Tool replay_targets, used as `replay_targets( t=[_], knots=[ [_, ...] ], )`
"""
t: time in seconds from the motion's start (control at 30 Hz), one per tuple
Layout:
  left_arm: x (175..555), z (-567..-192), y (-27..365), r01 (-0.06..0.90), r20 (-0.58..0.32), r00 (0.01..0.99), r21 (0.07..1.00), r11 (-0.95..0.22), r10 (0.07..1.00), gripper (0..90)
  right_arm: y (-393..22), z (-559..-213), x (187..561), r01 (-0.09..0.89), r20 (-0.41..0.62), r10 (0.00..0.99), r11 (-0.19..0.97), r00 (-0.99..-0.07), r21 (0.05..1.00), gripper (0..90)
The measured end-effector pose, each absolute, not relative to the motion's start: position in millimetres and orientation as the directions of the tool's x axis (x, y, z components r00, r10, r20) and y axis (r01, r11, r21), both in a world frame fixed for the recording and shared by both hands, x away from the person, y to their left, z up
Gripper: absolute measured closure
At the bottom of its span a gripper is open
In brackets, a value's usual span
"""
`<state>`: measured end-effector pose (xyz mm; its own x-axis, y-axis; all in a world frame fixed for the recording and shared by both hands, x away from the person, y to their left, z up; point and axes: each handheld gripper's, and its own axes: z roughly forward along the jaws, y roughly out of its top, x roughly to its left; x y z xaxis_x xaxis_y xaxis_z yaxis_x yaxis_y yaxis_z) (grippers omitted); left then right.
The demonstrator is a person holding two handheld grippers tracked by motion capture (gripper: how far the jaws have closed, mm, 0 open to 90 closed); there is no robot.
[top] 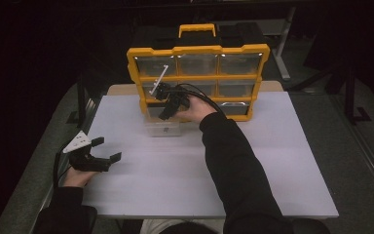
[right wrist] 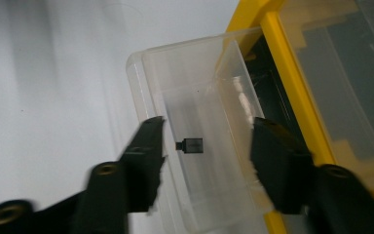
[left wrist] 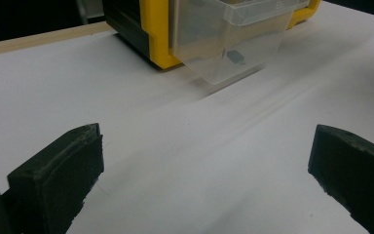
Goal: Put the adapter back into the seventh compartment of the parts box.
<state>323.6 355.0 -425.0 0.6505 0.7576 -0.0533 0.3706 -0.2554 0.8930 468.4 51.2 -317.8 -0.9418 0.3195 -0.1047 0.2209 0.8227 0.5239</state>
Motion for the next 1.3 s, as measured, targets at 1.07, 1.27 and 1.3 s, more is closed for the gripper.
replay_targets(
  t=[1.07,1.27,1.3],
  knots=[
    [323,-426,353,0.377,-0.048,0.653,0.886,-0.27,0.756,0.0,-20,-317,443,0.319,-0.065,0.444,0.73,-0.894,0.604,0.0],
    [322,-427,353,0.381,-0.05,0.65,0.885,-0.268,0.758,0.0,-36,-317,437,0.328,-0.065,0.461,0.716,-0.885,0.616,0.0],
    [322,-427,353,0.382,-0.05,0.649,0.884,-0.268,0.759,0.0,-39,-316,436,0.33,-0.064,0.463,0.714,-0.884,0.617,0.0]
  ],
)
